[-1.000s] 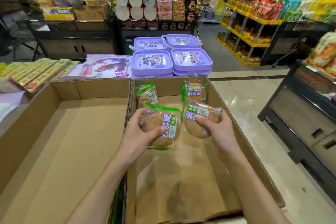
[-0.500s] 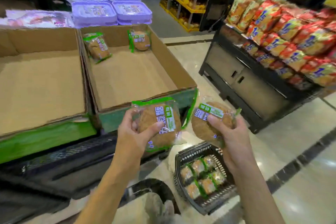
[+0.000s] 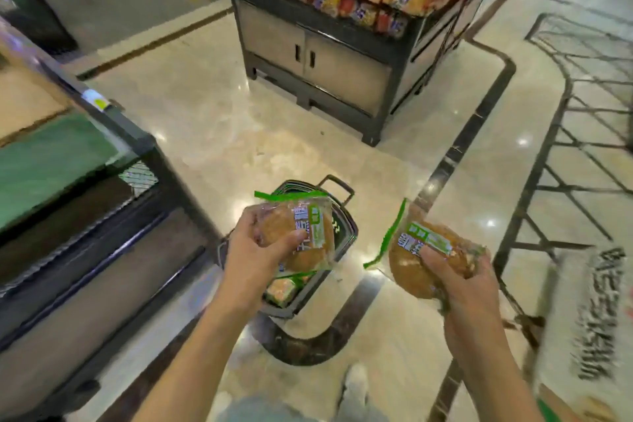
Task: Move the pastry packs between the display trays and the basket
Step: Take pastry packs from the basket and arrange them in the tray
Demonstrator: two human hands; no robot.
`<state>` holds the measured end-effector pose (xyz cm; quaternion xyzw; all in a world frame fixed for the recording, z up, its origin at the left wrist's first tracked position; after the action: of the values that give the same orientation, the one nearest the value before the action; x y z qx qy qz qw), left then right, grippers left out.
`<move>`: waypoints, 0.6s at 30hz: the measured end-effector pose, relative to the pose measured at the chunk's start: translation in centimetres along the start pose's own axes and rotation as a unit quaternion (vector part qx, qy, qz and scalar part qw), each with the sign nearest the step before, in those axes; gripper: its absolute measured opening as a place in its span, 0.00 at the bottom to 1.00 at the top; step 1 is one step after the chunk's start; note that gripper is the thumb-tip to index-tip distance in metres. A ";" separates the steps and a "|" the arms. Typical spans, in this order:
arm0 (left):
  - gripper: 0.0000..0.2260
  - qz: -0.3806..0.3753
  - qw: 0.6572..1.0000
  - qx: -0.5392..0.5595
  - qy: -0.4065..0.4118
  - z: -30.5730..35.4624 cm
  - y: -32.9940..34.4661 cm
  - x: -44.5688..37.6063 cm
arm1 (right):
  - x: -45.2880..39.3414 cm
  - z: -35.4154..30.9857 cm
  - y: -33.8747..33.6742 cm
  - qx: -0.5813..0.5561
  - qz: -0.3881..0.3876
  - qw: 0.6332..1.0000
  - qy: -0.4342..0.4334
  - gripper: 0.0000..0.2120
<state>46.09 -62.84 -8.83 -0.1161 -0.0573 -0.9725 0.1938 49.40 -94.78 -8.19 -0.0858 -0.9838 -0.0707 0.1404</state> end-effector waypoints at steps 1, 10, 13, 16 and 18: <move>0.23 -0.005 1.000 -0.003 -0.012 -0.8 1.9 -0.2 | -0.8 0.2 -2.2 0.004 0.020 1.000 0.010 0.36; 0.17 0.106 0.990 -0.009 -0.091 -7.8 2.3 -0.1 | -9.4 5.9 -0.9 0.114 -0.098 0.984 0.090 0.21; 0.16 0.165 0.981 0.007 -0.103 -9.4 -0.4 -1.2 | -12.0 8.2 4.6 0.142 -0.170 0.967 0.124 0.16; 0.16 0.223 0.967 0.033 -0.121 -11.8 -2.9 -3.0 | -14.6 10.5 9.9 0.194 -0.233 0.942 0.144 0.15; 0.16 0.260 0.956 0.040 -0.131 -13.2 -4.4 -4.8 | -17.0 12.2 13.2 0.235 -0.257 0.924 0.157 0.16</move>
<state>45.99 -59.15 -23.10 -0.2452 -0.0891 -0.8617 0.4352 64.71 -82.45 -23.13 0.2178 -0.9260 0.1163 0.2858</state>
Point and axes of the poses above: each hand's wrist, its own x-axis away from the middle knuckle, its own y-axis out of the palm, z = x × y, the point moved 10 cm from there along -x, towards the middle knuckle, and after that the axes turned 5 degrees about -z, right-handed, at the moved point
